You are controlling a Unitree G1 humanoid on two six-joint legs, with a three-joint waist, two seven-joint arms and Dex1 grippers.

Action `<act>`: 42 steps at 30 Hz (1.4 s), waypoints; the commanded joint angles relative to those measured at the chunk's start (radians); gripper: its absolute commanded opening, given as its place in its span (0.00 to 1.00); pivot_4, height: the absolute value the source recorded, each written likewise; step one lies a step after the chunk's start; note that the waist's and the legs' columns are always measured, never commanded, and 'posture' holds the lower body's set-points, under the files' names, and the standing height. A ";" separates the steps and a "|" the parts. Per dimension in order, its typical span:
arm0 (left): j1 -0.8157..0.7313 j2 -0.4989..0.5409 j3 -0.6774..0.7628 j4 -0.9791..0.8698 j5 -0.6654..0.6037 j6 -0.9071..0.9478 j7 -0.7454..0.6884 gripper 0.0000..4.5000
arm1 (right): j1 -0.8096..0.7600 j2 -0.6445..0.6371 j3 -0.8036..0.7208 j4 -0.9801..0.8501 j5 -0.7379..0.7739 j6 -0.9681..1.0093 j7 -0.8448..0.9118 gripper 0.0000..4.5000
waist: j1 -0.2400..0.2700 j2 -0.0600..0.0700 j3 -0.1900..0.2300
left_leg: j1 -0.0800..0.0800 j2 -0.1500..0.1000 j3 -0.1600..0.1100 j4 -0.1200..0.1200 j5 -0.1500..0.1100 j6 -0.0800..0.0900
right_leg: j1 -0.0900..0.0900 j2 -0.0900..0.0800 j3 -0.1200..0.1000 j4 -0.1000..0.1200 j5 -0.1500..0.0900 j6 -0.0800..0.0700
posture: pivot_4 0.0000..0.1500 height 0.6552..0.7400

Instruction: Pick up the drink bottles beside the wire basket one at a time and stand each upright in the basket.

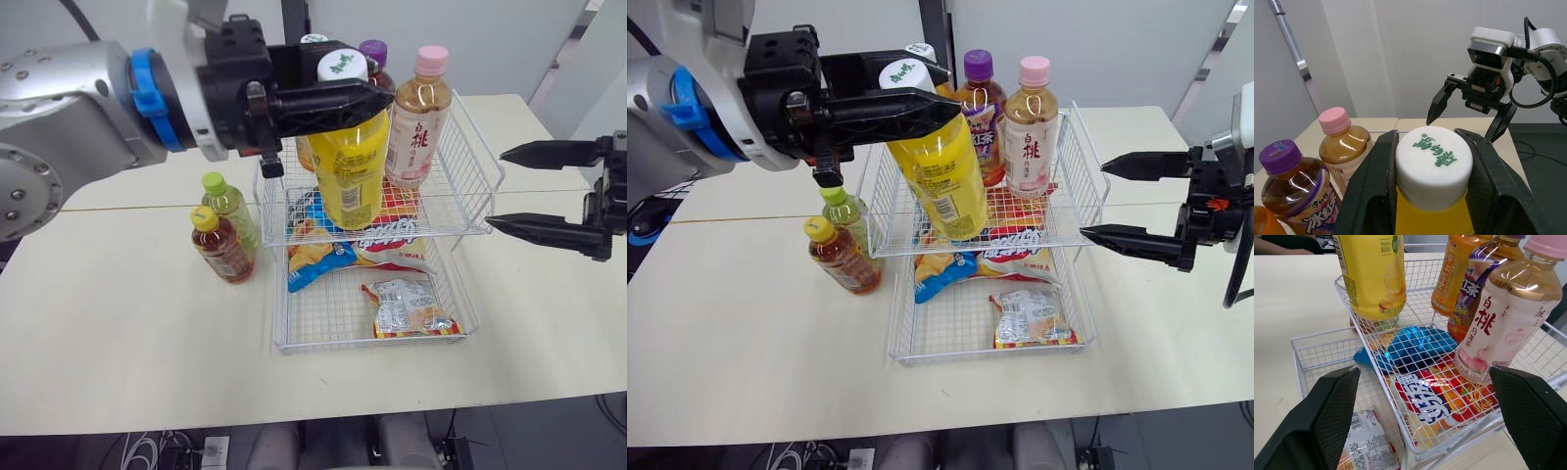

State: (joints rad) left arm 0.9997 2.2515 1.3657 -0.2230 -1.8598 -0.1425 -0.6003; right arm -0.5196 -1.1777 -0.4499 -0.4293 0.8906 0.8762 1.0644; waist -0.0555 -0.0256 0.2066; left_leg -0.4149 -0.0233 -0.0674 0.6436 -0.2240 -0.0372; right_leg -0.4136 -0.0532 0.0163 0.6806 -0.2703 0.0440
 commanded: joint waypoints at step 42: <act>-0.077 0.000 0.081 0.248 -0.109 0.041 0.015 0.31 | -0.125 0.024 0.107 0.000 0.053 -0.049 -0.045 1.00 | -0.002 0.000 0.000 | 0.000 0.000 0.001 0.000 0.000 0.000 | 0.000 0.001 0.000 0.000 0.000 0.000 | 1.00 1.00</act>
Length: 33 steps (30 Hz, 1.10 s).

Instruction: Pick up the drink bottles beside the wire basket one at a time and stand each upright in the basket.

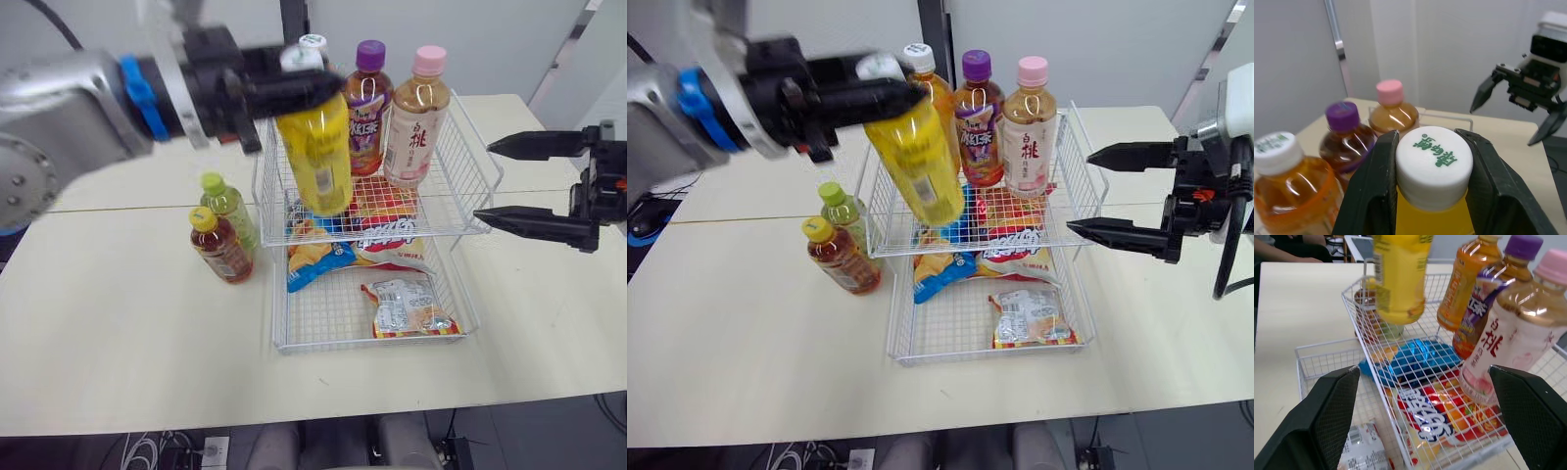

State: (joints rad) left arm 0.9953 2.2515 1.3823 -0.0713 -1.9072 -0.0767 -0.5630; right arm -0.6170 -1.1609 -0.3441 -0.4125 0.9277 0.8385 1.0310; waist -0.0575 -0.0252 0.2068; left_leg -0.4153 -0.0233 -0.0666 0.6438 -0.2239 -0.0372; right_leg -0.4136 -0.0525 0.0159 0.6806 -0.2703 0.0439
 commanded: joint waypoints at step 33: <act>-0.715 -0.381 -0.675 0.415 0.344 0.566 -0.261 0.31 | -0.275 0.289 0.346 0.048 -0.127 -0.148 0.155 1.00 | -0.011 -0.001 0.000 | -0.006 0.003 -0.001 0.000 0.000 0.000 | -0.006 -0.001 0.000 0.002 0.000 0.000 | 1.00 1.00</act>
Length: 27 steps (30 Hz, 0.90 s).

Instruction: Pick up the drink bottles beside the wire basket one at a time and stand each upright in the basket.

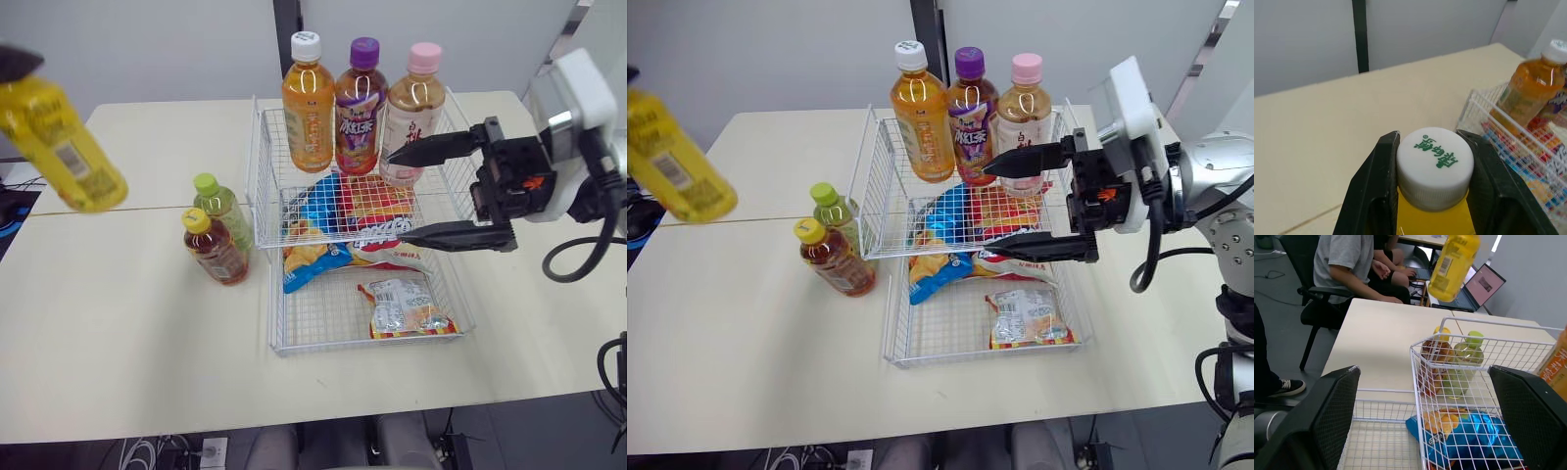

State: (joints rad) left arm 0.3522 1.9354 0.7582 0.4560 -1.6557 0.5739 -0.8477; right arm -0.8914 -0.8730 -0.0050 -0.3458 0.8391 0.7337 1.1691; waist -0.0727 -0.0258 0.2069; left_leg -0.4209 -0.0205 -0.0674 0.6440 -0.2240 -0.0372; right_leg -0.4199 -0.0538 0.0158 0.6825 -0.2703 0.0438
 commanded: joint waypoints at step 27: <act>-0.563 -0.889 -0.320 -0.638 0.748 -0.004 0.385 0.31 | 0.034 0.054 0.035 -0.026 -0.097 -0.038 0.012 1.00 | 0.042 -0.004 -0.002 | 0.000 0.002 -0.005 0.002 0.000 0.000 | 0.000 -0.001 0.000 0.000 0.003 0.000 | 1.00 1.00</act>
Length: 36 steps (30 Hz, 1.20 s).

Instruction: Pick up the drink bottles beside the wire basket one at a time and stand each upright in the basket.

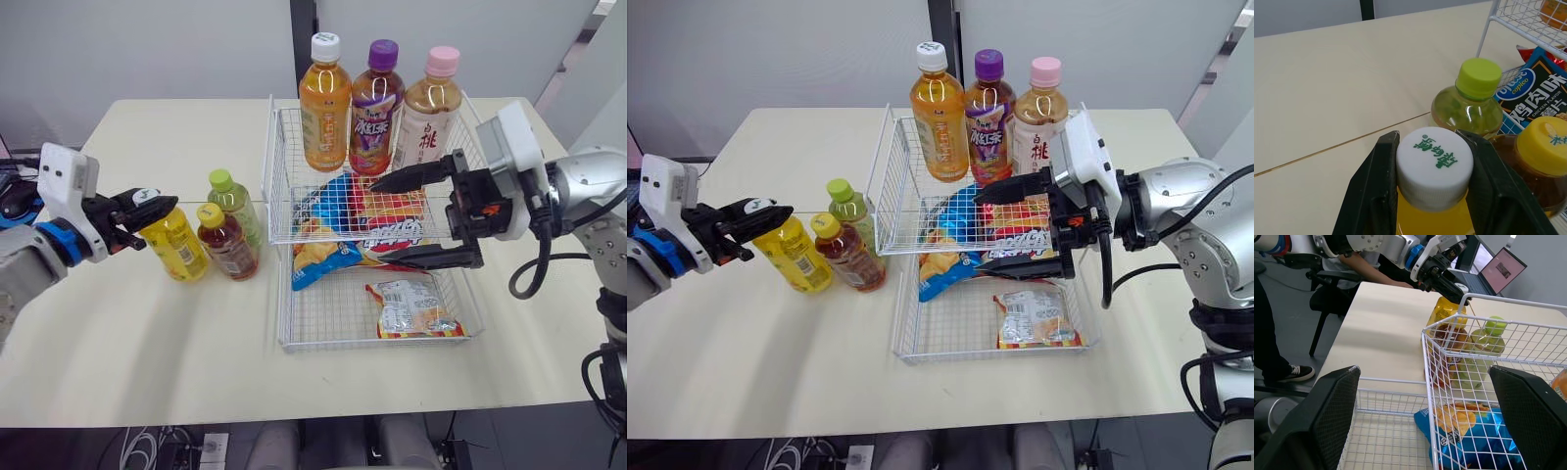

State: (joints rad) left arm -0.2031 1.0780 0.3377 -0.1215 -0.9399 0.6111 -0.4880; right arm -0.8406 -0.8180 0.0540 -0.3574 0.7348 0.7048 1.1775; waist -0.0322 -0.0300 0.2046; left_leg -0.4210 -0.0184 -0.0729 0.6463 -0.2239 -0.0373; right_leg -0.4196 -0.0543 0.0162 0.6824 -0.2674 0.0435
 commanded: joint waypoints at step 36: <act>0.014 -0.230 0.171 -0.109 0.232 0.010 -0.006 0.99 | -0.010 0.022 -0.034 -0.003 0.010 -0.007 0.003 1.00 | 0.005 -0.001 -0.001 | 0.006 -0.001 -0.004 0.000 0.000 0.000 | 0.009 0.000 -0.003 -0.001 0.000 0.000 | 1.00 1.00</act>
State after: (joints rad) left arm -0.1691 0.8343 0.5110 -0.2383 -0.7380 0.6452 -0.4932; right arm -0.8408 -0.7974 0.0529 -0.3468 0.7294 0.7074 1.1788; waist -0.0270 -0.0307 0.2041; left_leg -0.4146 -0.0196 -0.0766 0.6467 -0.2239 -0.0373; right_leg -0.4108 -0.0548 0.0134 0.6812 -0.2673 0.0433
